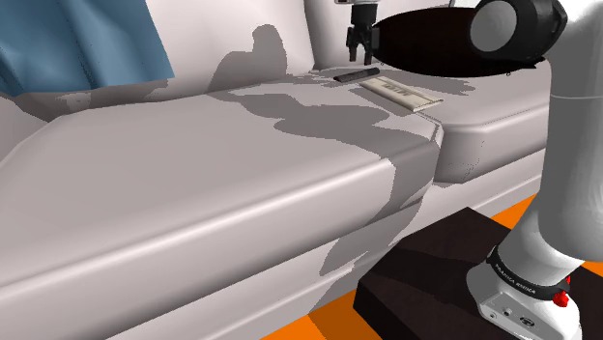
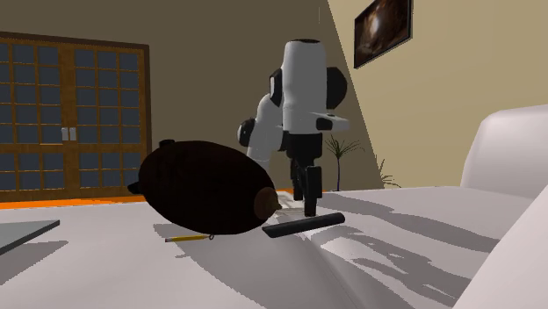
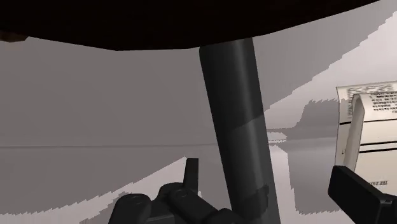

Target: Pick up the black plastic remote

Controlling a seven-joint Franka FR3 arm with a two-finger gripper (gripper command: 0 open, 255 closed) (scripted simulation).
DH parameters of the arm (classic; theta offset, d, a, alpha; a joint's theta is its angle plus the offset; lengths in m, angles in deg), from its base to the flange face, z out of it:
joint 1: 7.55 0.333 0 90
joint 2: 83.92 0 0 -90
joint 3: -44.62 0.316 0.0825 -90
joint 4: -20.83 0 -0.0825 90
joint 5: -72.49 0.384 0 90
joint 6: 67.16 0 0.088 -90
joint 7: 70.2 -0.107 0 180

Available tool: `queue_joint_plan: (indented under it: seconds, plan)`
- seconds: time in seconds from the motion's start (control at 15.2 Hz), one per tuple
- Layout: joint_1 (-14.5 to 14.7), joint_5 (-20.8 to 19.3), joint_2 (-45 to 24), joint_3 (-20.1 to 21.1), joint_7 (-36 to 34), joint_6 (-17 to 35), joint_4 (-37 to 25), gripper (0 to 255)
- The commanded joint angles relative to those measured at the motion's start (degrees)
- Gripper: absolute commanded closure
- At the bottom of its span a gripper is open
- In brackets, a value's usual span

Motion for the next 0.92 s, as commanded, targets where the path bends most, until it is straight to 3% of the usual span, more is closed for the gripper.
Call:
queue_joint_plan:
  seconds: [0.0,0.33,0.46,0.53,0.86]
  plan:
    - [-0.04,0.11,-0.59,0.24,1.02,0.82,0.38,0]
    - [0.96,-0.46,0.96,0.25,1.15,6.00,7.08,0]
    - [0.96,-0.46,0.97,0.25,1.15,6.00,7.09,0]
    - [0.93,-0.43,0.86,0.26,1.16,5.96,6.95,255]
    - [1.00,-0.48,0.98,0.26,1.11,5.98,7.08,255]
